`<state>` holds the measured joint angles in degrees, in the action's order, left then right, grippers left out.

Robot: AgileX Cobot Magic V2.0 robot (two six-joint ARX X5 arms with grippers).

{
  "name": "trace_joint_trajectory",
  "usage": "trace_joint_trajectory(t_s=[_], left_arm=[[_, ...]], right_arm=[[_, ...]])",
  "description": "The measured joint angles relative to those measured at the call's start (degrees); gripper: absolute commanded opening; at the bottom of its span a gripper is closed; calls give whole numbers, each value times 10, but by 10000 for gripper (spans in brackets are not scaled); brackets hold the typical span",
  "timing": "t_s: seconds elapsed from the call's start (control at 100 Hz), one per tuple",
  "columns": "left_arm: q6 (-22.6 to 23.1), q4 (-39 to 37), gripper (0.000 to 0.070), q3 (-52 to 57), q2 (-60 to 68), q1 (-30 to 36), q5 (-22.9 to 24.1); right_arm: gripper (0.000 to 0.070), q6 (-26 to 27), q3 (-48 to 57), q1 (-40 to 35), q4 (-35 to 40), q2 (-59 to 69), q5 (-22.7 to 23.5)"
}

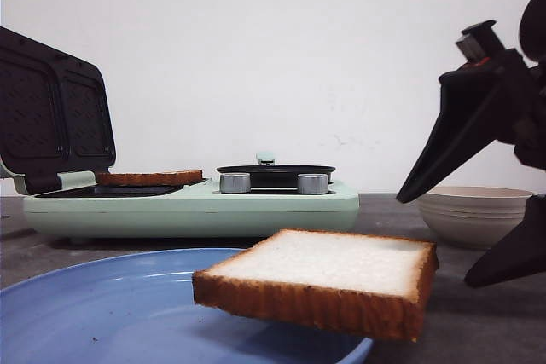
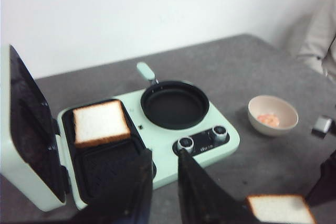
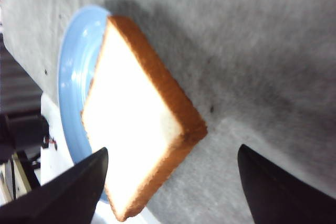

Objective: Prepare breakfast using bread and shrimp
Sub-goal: 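Grasp the remaining bread slice on the plate with the right gripper, lift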

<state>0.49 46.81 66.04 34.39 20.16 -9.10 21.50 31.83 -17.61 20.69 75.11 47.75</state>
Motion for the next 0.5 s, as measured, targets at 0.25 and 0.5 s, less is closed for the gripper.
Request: trace_joint_trajectory(t_s=[0.25, 0.5], left_arm=[[0, 2, 5, 0, 7, 5, 0], [0, 1, 5, 0, 5, 11, 0]], right_arm=[[478, 11, 0, -32, -44, 47, -27], [0, 36, 4, -41, -88, 67, -31]])
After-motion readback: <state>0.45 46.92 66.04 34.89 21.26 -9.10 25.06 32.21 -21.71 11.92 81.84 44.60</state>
